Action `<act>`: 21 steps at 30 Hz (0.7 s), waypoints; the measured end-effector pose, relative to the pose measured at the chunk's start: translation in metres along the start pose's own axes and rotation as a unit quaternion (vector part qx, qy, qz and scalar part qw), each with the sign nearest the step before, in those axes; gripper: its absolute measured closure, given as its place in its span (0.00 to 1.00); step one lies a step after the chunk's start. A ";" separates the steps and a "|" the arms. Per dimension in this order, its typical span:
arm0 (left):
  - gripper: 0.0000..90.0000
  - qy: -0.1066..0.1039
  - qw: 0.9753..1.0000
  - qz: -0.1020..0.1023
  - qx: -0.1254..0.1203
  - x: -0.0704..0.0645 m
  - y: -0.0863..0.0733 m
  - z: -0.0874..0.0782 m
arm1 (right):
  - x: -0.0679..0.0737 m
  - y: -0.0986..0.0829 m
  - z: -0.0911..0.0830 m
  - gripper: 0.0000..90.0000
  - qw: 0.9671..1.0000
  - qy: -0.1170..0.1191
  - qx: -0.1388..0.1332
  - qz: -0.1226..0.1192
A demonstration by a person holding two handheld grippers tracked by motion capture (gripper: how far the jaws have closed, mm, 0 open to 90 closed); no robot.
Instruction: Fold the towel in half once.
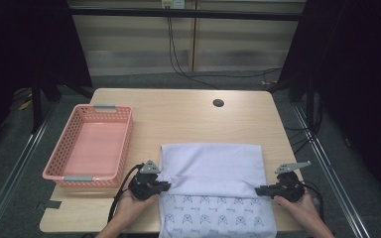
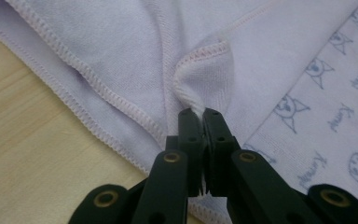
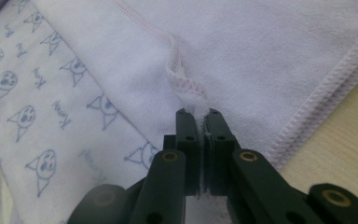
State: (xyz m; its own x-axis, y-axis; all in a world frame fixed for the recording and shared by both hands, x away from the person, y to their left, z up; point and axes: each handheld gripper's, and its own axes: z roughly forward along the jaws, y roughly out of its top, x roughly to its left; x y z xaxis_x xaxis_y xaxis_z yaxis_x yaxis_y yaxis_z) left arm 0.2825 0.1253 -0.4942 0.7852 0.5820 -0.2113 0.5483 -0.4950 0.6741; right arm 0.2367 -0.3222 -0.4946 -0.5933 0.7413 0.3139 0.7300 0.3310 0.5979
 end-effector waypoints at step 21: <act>0.97 0.035 0.996 -0.071 -0.027 0.063 0.046 0.033 | -0.042 0.044 0.023 0.97 0.999 -0.028 -0.023 0.010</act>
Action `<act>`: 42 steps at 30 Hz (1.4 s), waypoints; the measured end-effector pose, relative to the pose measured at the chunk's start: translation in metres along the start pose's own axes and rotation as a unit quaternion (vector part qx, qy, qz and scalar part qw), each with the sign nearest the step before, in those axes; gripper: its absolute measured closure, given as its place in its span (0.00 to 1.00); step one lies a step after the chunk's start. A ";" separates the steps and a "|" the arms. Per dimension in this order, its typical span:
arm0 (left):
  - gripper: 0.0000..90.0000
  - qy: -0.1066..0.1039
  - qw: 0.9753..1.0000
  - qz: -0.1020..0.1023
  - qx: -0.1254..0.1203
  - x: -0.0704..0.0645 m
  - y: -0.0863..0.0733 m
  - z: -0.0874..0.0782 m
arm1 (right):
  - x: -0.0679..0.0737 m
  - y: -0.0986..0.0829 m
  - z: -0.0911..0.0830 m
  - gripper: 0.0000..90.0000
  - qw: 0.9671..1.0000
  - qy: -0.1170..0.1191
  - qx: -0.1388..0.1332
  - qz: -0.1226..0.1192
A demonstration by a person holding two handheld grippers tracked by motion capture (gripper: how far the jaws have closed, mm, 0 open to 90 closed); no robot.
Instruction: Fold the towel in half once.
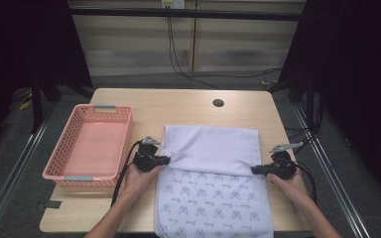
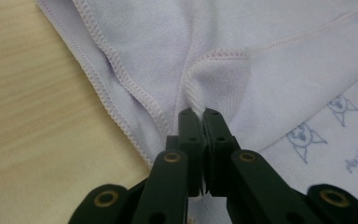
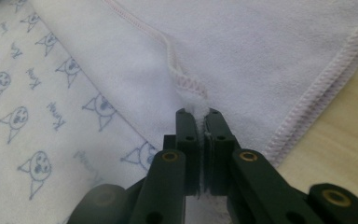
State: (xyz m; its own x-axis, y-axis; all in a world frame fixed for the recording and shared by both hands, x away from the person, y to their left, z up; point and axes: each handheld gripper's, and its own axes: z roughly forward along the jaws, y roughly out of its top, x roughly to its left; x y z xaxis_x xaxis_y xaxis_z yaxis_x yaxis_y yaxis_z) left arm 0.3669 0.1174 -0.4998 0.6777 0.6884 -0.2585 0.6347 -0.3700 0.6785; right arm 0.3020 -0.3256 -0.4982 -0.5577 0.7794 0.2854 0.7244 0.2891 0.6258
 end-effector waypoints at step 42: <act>0.97 0.042 0.999 -0.023 0.002 0.048 0.068 0.035 | -0.066 0.072 0.043 0.97 0.995 -0.054 -0.065 0.061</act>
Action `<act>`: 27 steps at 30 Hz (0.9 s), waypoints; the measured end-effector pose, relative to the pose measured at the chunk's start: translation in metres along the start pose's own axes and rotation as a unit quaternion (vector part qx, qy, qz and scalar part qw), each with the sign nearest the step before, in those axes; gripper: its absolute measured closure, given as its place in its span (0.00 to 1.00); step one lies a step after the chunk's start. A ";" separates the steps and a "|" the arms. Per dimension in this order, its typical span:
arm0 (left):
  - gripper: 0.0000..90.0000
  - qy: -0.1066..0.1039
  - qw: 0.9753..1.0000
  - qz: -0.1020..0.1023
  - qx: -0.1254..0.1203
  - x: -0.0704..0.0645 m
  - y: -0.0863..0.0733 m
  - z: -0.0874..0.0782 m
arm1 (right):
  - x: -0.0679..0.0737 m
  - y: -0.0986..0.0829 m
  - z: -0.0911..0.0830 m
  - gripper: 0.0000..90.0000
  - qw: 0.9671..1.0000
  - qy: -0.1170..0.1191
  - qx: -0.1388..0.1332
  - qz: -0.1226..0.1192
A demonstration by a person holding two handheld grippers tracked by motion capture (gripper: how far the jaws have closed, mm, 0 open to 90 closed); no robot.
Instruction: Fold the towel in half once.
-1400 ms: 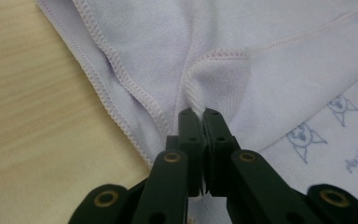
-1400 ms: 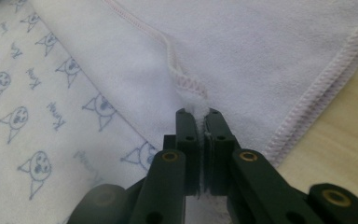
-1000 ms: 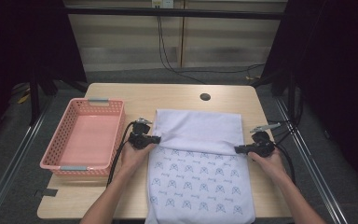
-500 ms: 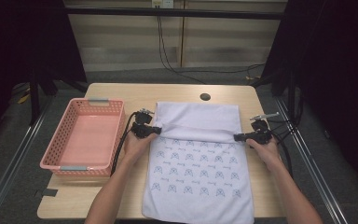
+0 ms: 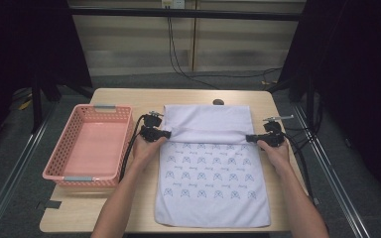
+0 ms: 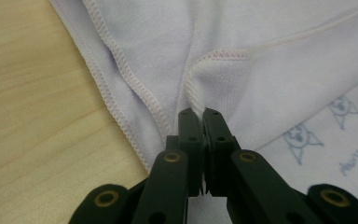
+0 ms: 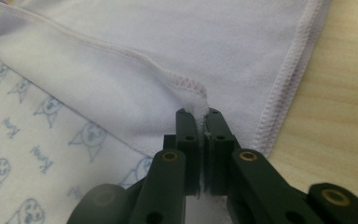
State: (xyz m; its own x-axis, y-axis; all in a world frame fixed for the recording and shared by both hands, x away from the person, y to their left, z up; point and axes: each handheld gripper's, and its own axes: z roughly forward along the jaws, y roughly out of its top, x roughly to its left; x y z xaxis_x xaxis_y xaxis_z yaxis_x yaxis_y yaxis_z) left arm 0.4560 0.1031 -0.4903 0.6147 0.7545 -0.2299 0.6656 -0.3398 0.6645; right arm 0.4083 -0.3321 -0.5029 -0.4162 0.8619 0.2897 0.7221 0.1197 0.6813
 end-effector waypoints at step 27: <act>0.97 -0.056 0.982 0.084 -0.162 -0.052 0.031 -0.145 | 0.049 0.053 -0.134 0.97 0.985 0.039 -0.133 -0.104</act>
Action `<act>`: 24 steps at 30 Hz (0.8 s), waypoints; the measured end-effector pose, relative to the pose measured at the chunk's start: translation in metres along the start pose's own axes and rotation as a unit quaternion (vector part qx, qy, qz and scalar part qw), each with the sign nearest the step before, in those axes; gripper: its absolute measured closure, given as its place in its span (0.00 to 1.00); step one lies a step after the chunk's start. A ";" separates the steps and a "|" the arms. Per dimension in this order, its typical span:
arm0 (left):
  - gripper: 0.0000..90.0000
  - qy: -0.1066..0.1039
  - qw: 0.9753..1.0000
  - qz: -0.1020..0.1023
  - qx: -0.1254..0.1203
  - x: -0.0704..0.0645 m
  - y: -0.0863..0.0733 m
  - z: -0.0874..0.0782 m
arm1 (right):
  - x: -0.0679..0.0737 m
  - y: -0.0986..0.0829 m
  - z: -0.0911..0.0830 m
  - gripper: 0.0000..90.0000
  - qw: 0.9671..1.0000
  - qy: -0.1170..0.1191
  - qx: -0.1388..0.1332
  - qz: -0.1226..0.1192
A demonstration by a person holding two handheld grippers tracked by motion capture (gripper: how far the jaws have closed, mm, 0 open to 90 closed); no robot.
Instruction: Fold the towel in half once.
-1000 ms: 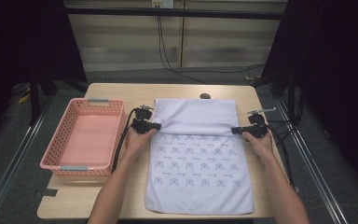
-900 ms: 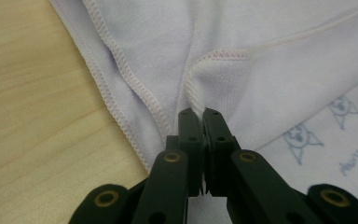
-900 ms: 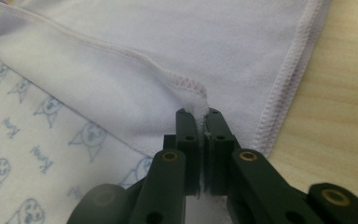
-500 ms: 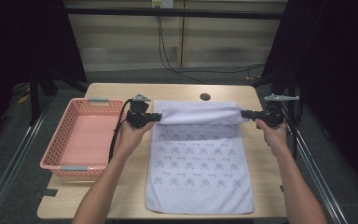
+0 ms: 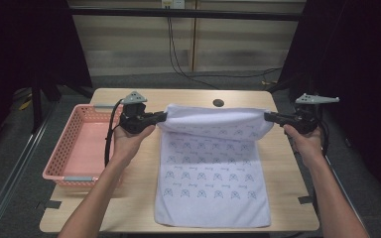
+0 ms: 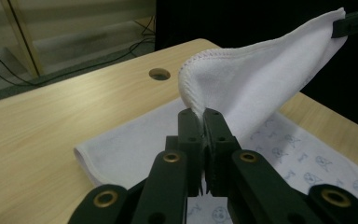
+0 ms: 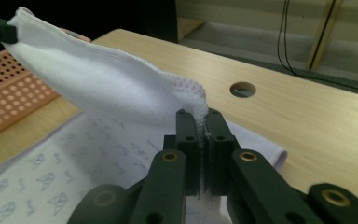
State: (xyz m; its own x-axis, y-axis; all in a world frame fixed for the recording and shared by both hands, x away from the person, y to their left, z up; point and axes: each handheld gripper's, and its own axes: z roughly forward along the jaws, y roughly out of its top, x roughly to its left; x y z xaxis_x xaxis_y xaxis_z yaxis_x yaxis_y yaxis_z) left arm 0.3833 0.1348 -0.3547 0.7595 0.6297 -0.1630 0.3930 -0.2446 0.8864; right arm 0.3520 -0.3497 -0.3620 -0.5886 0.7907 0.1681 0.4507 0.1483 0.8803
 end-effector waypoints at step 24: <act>0.94 -0.056 0.996 0.002 0.074 -0.049 -0.123 -0.026 | 0.066 -0.110 -0.043 0.96 0.997 0.050 0.061 -0.010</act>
State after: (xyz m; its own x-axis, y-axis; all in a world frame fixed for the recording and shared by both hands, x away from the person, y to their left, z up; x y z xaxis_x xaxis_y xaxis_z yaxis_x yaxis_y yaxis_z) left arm 0.2840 0.1531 -0.4447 0.8109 0.5447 -0.2139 0.4553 -0.3575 0.8154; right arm 0.2348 -0.3387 -0.4286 -0.6595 0.7246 0.1999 0.5132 0.2398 0.8241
